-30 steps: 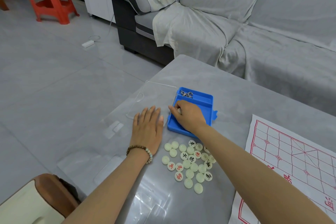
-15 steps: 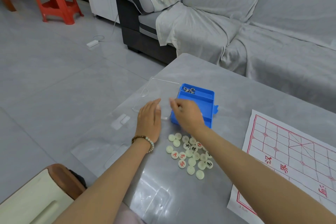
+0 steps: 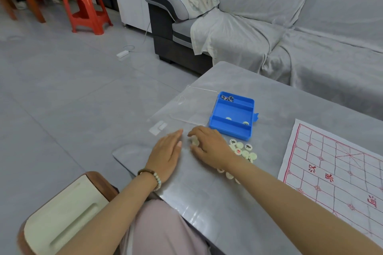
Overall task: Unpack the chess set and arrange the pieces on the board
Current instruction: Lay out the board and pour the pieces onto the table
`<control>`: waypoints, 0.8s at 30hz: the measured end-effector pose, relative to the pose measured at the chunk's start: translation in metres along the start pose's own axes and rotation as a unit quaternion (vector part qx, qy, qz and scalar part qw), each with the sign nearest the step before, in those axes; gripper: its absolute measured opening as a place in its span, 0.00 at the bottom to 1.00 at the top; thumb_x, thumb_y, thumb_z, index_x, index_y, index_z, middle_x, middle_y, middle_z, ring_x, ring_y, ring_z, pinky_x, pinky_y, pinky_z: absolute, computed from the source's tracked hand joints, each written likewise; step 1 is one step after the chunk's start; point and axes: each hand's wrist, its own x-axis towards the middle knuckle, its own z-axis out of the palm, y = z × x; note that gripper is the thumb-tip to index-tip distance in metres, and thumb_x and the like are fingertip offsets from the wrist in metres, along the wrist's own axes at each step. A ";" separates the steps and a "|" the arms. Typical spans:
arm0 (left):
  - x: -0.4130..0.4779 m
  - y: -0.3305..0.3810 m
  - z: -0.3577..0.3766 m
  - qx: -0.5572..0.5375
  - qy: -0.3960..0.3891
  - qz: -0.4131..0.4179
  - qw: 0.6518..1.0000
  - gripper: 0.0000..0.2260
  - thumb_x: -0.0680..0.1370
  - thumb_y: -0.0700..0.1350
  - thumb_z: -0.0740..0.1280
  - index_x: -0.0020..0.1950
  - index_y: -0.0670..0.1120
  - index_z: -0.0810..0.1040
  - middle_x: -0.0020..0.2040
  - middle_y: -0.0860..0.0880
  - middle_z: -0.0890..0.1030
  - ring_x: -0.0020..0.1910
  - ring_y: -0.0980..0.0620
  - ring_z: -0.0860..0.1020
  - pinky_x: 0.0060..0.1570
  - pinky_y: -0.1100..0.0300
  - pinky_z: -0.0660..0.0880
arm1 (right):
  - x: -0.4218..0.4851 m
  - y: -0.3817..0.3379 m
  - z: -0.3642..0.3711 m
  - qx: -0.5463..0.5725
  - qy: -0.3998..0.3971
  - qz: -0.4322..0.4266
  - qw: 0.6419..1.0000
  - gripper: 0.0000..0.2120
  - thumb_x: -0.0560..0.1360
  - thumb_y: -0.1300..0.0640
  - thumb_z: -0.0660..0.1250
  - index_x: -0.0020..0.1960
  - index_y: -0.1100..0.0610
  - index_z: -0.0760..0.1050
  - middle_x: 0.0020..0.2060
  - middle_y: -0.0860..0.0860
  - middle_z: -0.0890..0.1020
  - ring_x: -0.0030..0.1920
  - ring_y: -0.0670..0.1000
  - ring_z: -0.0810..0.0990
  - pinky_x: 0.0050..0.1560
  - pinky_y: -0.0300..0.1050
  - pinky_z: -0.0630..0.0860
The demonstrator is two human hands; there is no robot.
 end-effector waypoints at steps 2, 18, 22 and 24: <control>0.002 0.009 0.008 0.032 -0.054 0.032 0.998 0.30 0.75 0.59 0.39 0.75 0.48 0.53 0.75 0.53 0.56 0.74 0.56 0.54 0.70 0.65 0.46 | -0.013 0.006 -0.015 0.049 0.038 0.024 0.998 0.13 0.75 0.56 0.62 0.59 0.54 0.73 0.56 0.48 0.77 0.55 0.50 0.75 0.56 0.47 0.68; 0.059 0.056 0.007 0.100 -0.095 0.080 0.987 0.22 0.81 0.54 0.49 0.74 0.49 0.57 0.74 0.52 0.60 0.73 0.55 0.56 0.71 0.60 0.51 | -0.035 0.089 -0.085 -0.066 0.056 0.220 0.972 0.15 0.79 0.54 0.60 0.64 0.53 0.73 0.63 0.50 0.75 0.65 0.51 0.70 0.66 0.45 0.60; 0.127 0.077 0.014 0.062 -0.107 0.072 0.990 0.16 0.79 0.55 0.58 0.64 0.51 0.73 0.59 0.53 0.77 0.61 0.53 0.69 0.61 0.58 0.65 | -0.006 0.108 -0.107 -0.146 -0.034 0.251 0.956 0.13 0.76 0.48 0.64 0.60 0.48 0.77 0.58 0.49 0.78 0.61 0.52 0.70 0.59 0.45 0.62; 0.155 0.083 0.023 0.085 -0.148 0.062 0.983 0.14 0.77 0.57 0.62 0.58 0.53 0.77 0.53 0.54 0.79 0.58 0.52 0.70 0.58 0.57 0.67 | 0.005 0.115 -0.115 -0.155 -0.067 0.265 0.949 0.12 0.72 0.44 0.67 0.54 0.45 0.80 0.52 0.48 0.78 0.58 0.52 0.70 0.55 0.45 0.62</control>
